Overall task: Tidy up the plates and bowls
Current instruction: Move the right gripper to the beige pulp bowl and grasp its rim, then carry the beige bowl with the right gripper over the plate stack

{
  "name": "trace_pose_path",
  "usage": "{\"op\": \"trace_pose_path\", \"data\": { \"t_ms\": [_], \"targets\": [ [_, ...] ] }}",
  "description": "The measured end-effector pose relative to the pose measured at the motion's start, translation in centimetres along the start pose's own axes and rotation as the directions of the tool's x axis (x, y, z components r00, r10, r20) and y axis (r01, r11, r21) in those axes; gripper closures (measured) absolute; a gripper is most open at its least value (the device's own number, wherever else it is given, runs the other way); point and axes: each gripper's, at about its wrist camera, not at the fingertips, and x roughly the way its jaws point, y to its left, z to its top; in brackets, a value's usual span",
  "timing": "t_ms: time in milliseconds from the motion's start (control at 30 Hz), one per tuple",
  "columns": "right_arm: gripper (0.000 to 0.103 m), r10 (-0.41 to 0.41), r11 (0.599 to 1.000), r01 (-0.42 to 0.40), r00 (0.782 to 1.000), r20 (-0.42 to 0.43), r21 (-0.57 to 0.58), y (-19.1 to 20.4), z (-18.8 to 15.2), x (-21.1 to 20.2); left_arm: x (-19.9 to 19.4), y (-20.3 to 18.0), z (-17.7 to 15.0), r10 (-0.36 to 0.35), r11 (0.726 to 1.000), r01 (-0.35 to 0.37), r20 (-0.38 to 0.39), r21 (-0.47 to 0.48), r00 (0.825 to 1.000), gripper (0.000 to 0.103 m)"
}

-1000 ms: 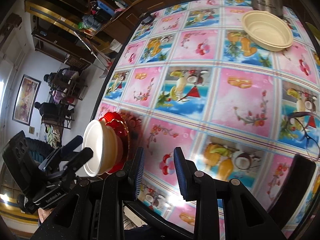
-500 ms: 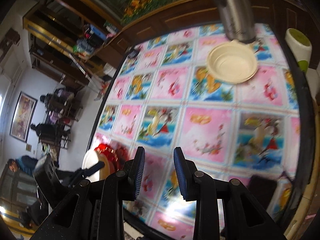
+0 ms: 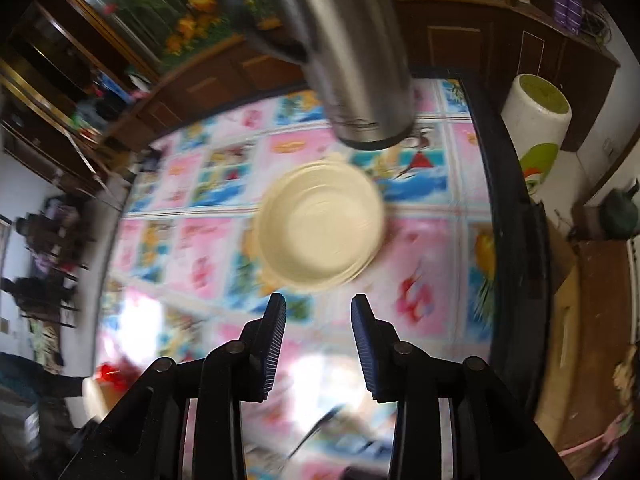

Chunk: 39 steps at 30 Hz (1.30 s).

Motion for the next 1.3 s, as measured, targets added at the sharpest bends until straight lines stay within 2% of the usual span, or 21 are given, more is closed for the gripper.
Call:
{"op": "trace_pose_path", "data": {
  "t_ms": [100, 200, 300, 367, 400, 467, 600, 733, 1033, 1300],
  "targets": [
    [0.067, -0.029, 0.999, 0.030, 0.999, -0.032, 0.025, -2.5, 2.4, 3.8, -0.1, 0.9, -0.3, 0.024, 0.999, -0.024, -0.006, -0.025, 1.000, 0.032],
    [0.067, 0.010, 0.999, -0.007, 0.997, -0.074, 0.038, -3.5, 3.3, 6.6, 0.1, 2.0, -0.7, 0.042, 0.998, -0.043, -0.018, -0.055, 0.999, 0.032],
    [0.067, 0.005, 0.999, 0.000, 0.994, -0.111, 0.040, -3.3, 3.2, 8.7, 0.1, 2.8, -0.9, 0.053, 0.995, -0.055, -0.023, -0.078, 0.998, 0.032],
    [0.078, 0.018, 0.997, -0.008, 0.991, -0.134, 0.077, -3.2, 2.8, 9.3, 0.0, 3.0, -0.9, 0.055, 0.995, -0.056, -0.020, -0.084, 0.998, 0.032],
    [0.086, 0.022, 0.995, -0.008, 0.989, -0.143, 0.099, -3.1, 2.5, 9.4, 0.0, 3.0, -0.9, 0.052, 0.995, -0.054, -0.019, -0.086, 0.998, 0.032],
    [0.088, 0.051, 0.989, -0.028, 0.986, -0.157, 0.142, -2.6, 1.8, 9.4, -0.1, 3.0, -0.8, 0.052, 0.995, -0.053, -0.013, -0.085, 0.999, 0.032],
    [0.091, 0.103, 0.976, -0.062, 0.976, -0.192, 0.207, -0.5, -0.2, 8.4, -0.3, 3.2, -0.8, 0.041, 0.995, -0.041, 0.001, -0.089, 0.999, 0.032],
    [0.091, 0.138, 0.975, -0.094, 0.967, -0.214, 0.203, 2.7, -3.1, 7.2, -0.3, 3.6, -1.2, 0.029, 0.995, -0.029, 0.004, -0.097, 1.000, 0.032],
    [0.091, 0.154, 0.982, -0.124, 0.963, -0.219, 0.144, 9.3, -11.4, 3.8, -1.8, 4.7, -3.9, 0.015, 0.994, -0.013, 0.016, -0.111, 1.000, 0.032],
    [0.091, 0.136, 0.984, -0.105, 0.967, -0.216, 0.146, 10.8, -18.4, 2.6, -3.5, 5.8, -7.2, 0.010, 0.993, -0.010, 0.003, -0.116, 1.000, 0.032]
  ]
}}
